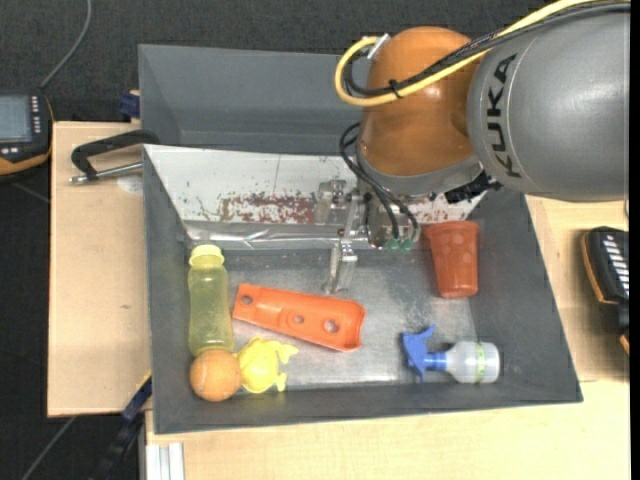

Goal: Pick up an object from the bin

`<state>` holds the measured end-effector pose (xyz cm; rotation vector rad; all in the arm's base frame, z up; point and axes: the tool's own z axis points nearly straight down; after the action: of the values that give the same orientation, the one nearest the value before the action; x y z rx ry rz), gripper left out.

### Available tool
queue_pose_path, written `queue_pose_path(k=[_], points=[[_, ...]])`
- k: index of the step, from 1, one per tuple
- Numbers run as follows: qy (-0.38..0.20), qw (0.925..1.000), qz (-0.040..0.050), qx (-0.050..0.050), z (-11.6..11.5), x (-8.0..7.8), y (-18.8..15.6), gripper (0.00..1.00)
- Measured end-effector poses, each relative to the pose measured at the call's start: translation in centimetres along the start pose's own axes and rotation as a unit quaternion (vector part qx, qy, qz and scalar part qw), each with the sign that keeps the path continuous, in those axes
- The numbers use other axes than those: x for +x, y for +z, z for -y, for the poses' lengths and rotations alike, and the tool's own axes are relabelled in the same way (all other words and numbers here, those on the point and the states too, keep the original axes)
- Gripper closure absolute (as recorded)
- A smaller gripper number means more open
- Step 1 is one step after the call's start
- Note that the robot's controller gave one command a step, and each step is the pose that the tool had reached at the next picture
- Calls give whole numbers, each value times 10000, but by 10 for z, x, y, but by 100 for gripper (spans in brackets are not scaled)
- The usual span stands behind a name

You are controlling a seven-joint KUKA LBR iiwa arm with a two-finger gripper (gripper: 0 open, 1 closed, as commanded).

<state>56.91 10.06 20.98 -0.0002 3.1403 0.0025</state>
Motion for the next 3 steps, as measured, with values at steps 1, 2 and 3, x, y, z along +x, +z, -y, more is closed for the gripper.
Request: queue_pose_path(k=[1, 2, 3], points=[[330, 9995, -7, -3, 6, 39, 79, 0], [538, 9985, -25, -1, -3, 53, 93, 0], [609, 9981, -7, -9, 8, 58, 81, 0]])
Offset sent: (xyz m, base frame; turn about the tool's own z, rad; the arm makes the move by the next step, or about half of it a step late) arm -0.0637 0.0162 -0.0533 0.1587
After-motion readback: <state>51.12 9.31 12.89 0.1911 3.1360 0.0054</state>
